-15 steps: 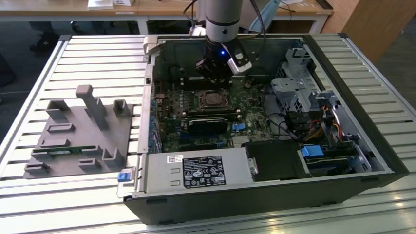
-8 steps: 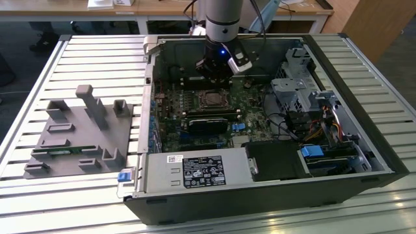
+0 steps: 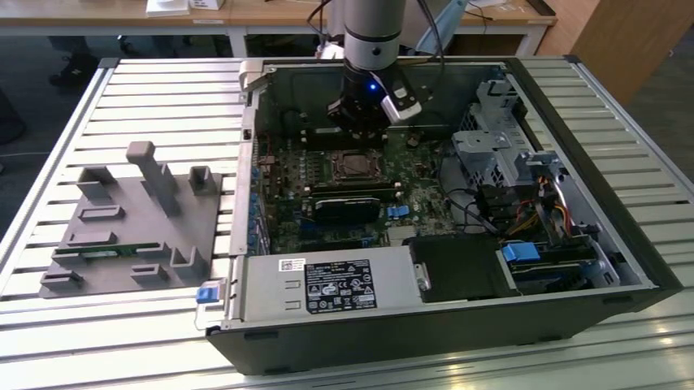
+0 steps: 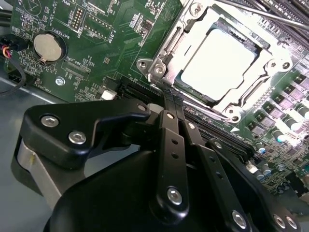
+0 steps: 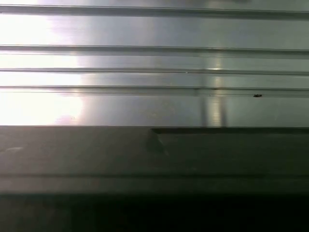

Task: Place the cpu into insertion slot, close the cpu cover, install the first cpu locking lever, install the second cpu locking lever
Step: 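Install the first cpu locking lever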

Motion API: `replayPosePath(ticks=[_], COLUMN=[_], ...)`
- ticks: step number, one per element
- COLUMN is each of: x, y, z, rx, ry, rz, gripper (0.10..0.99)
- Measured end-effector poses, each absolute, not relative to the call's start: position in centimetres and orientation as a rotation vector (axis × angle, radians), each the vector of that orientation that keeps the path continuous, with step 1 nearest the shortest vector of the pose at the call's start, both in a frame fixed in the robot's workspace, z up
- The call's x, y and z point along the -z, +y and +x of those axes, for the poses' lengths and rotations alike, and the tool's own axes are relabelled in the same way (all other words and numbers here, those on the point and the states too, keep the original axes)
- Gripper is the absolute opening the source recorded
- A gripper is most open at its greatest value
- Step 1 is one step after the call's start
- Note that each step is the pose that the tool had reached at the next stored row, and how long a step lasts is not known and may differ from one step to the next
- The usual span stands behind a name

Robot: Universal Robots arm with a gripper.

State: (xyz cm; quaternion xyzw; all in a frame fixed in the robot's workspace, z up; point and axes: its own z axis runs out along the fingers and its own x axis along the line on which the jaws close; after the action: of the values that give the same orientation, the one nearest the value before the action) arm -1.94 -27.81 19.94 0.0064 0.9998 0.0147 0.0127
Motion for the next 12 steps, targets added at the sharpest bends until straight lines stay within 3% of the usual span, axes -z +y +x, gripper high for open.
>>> replayPosePath(ticks=[12], x=[-19.62], y=[-27.51], z=[-1.85], rx=[-0.04], ry=[3.118], rz=[0.02], gripper=[0.118])
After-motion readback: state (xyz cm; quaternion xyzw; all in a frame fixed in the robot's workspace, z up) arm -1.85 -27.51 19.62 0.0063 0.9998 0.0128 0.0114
